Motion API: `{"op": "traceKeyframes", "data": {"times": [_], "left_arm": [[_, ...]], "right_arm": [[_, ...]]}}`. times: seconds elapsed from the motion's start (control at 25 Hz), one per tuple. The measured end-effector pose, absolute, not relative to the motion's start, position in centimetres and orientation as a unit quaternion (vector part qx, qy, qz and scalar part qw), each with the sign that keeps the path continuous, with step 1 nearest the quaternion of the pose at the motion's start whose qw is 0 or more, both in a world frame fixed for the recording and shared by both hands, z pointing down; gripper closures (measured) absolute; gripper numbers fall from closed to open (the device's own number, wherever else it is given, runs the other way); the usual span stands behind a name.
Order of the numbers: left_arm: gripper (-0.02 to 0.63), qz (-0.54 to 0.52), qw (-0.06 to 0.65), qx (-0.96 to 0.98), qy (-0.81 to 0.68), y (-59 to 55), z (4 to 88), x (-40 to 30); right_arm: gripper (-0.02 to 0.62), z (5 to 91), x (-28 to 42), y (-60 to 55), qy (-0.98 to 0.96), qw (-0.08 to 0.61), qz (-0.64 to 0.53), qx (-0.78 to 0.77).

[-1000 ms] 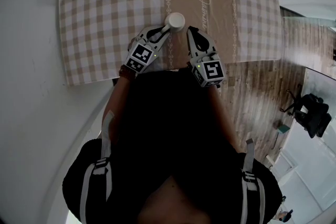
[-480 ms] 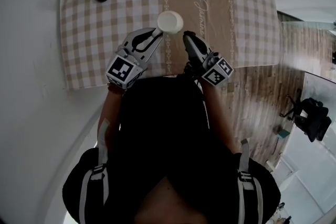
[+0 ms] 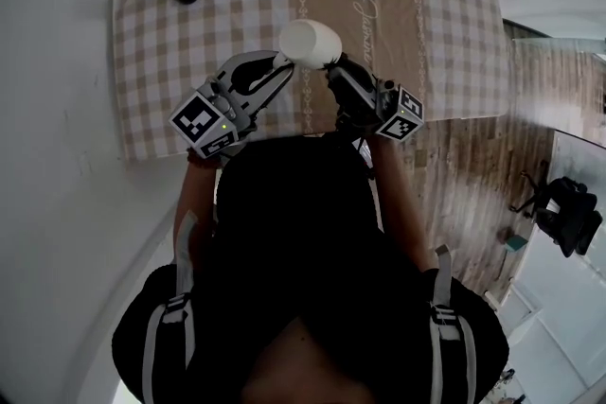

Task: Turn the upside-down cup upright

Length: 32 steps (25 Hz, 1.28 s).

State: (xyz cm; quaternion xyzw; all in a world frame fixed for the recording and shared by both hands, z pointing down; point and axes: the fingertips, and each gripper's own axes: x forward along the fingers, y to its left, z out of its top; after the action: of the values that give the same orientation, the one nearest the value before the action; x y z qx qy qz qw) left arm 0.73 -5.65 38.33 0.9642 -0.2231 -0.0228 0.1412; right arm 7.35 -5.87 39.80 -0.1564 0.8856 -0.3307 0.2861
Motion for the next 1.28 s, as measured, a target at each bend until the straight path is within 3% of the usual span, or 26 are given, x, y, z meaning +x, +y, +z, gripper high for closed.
{"op": "traceKeyframes", "data": {"times": [0.76, 1.28], "left_arm": [[0.526, -0.109, 0.260, 0.952, -0.119, -4.1, 38.1, 1.1], [0.485, -0.028, 0.216, 0.955, -0.203, -5.5, 42.4, 0.6]], "right_arm": [[0.571, 36.1, 6.0, -2.7, 0.893, 0.322, -0.310, -0.050], [0.572, 38.2, 5.4, -3.2, 0.925, 0.238, -0.266, -0.133]]}}
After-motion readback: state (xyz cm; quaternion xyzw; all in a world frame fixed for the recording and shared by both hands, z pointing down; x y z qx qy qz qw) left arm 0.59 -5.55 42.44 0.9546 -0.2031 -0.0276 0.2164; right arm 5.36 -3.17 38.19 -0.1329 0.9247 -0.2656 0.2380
